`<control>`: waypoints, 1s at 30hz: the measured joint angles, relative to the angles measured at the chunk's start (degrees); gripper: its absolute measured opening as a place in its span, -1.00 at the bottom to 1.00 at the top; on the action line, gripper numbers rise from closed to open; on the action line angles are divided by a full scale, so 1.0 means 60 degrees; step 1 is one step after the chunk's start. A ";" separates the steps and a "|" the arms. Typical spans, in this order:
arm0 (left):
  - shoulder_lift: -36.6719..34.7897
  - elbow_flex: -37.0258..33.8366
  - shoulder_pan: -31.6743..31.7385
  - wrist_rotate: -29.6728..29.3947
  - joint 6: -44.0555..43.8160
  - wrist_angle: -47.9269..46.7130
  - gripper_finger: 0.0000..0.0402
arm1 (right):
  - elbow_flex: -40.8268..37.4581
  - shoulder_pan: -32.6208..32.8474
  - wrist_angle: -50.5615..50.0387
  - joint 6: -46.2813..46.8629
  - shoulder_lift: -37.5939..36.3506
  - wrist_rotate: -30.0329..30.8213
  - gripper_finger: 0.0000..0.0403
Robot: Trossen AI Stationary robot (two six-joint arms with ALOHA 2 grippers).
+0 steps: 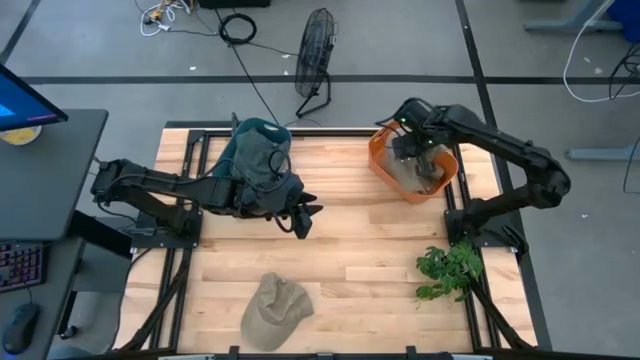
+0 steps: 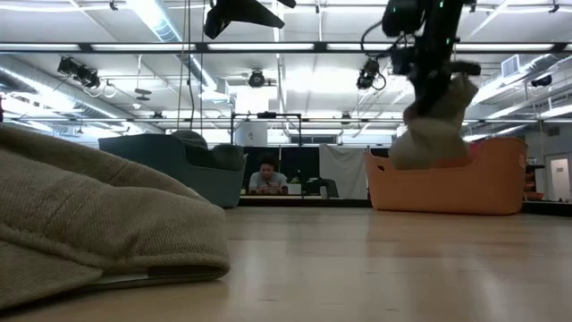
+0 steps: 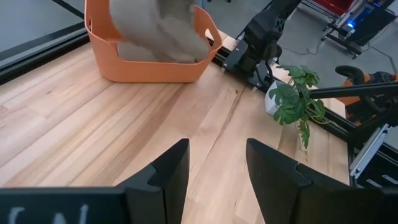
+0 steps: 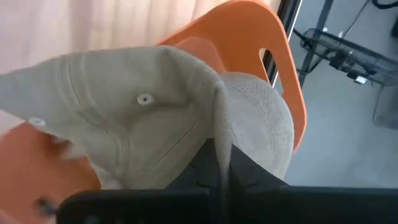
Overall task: Pick & Place hat
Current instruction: Put the top brown cap into the orange bin
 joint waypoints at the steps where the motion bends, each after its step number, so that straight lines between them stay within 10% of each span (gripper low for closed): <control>1: 0.0000 0.0000 0.0000 0.0002 0.0002 0.0001 -0.19 | -0.0322 -0.0090 0.0437 -0.0170 0.0000 -0.0015 -1.00; 16: 0.0000 0.0000 0.0073 0.0004 0.0004 -0.0006 -0.19 | -0.2954 -0.0472 0.3121 -0.1127 0.0000 0.0938 -0.96; 30: 0.0000 0.0000 0.0124 0.0007 -0.0004 -0.0014 -0.19 | -0.3065 -0.0499 0.3230 0.2100 -0.0001 0.1000 -0.39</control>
